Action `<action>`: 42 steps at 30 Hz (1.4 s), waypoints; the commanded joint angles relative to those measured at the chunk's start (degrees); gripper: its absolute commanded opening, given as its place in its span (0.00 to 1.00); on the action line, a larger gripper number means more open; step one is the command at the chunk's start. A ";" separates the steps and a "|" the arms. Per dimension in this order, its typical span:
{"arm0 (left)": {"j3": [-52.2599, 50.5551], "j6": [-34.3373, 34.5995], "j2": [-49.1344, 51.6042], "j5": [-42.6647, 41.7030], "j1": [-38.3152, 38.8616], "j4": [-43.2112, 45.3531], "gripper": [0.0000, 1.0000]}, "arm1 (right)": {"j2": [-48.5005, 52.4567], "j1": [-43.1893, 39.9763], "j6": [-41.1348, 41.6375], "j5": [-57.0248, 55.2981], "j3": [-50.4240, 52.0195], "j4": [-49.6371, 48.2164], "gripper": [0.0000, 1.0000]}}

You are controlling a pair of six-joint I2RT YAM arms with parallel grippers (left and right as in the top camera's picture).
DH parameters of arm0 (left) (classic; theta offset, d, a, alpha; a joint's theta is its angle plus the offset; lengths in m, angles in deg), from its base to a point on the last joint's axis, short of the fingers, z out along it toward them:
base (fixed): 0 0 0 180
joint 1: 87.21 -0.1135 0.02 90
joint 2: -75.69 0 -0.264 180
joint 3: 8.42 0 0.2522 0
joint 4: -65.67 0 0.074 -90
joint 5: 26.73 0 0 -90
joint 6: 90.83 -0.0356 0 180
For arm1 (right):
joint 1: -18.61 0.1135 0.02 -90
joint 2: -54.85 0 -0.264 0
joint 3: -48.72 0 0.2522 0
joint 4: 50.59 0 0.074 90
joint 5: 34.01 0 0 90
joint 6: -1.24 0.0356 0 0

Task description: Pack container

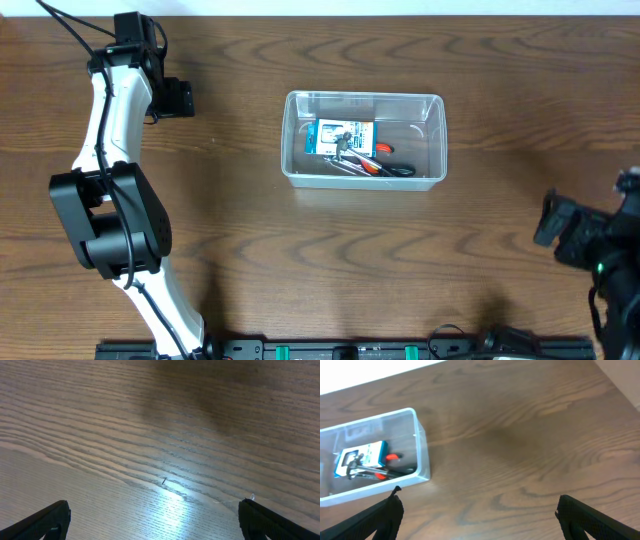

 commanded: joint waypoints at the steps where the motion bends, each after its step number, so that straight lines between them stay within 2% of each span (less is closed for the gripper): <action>1: -0.24 0.09 1.03 0.87 -0.04 -0.17 0.98 | -1.95 -0.20 1.44 2.80 -0.50 1.40 0.99; 19: -0.24 0.09 1.03 0.87 -0.04 -0.17 0.98 | -2.67 -0.20 0.07 2.19 -0.50 9.29 0.99; 29: -0.24 0.09 1.03 0.87 -0.04 -0.17 0.98 | -2.67 -0.20 0.07 -5.44 -0.50 4.24 0.99; 42: -0.24 0.09 1.03 0.87 -0.04 -0.17 0.98 | -5.55 1.81 -1.31 -5.73 0.04 -0.04 0.99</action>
